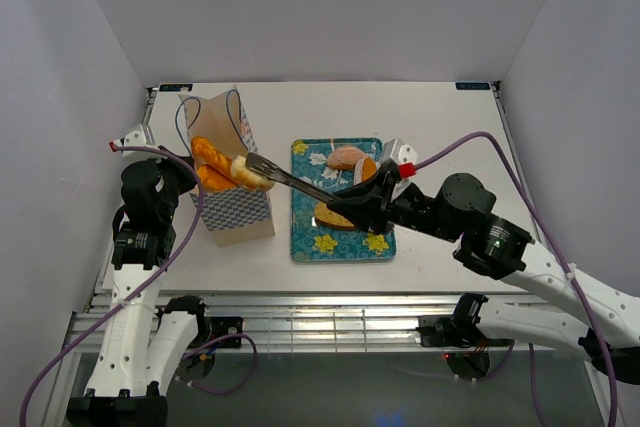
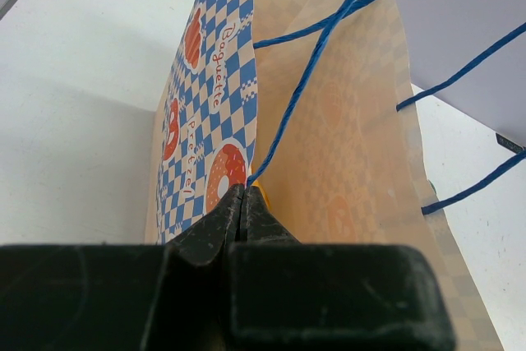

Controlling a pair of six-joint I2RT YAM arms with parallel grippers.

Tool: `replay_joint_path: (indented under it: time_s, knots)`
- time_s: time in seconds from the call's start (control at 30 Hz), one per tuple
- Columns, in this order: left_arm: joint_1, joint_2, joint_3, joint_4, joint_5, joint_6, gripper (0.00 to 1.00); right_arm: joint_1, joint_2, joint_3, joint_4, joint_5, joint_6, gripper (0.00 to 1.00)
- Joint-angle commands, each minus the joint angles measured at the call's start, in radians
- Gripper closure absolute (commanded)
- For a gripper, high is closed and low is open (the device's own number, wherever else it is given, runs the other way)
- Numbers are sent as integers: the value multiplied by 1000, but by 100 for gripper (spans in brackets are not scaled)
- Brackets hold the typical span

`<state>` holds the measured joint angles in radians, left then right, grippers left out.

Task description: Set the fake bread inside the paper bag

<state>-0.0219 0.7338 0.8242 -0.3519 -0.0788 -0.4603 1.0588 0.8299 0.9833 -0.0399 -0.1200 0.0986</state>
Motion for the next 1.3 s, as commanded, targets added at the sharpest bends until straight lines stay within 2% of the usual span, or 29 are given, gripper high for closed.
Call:
replay_joint_path:
  time_s: [0.0,0.27,0.47,0.7,0.73,0.8,0.83,0.87,1.13,1.27]
  knots:
    - [-3,-11,-2,-9,-3,6,91,-2,66,64,113,-33,-43,92]
    - [-3,-11,-3,-7,-3,5,91,-3,253,175,163,-55,-69,92]
    - [-3,-10,-3,-9,1,5,91,-3,382,251,172,-17,-94,92]
    - [-4,-11,-4,-9,2,5,91,-5,437,268,172,36,-94,92]
    - [-4,-11,-3,-7,2,5,91,-5,437,264,175,37,-92,84]
    - [-4,-13,-2,-9,5,5,91,-5,434,252,181,42,-94,76]
    - [-4,-13,-3,-9,5,5,91,-5,434,249,184,45,-94,67]
    - [-4,-13,-2,-9,7,5,92,-6,433,247,186,46,-92,62]
    - [-4,-17,-2,-9,8,5,92,-6,422,258,172,59,-94,55]
    - [-4,-19,-2,-7,7,5,91,-8,397,259,158,54,-94,55]
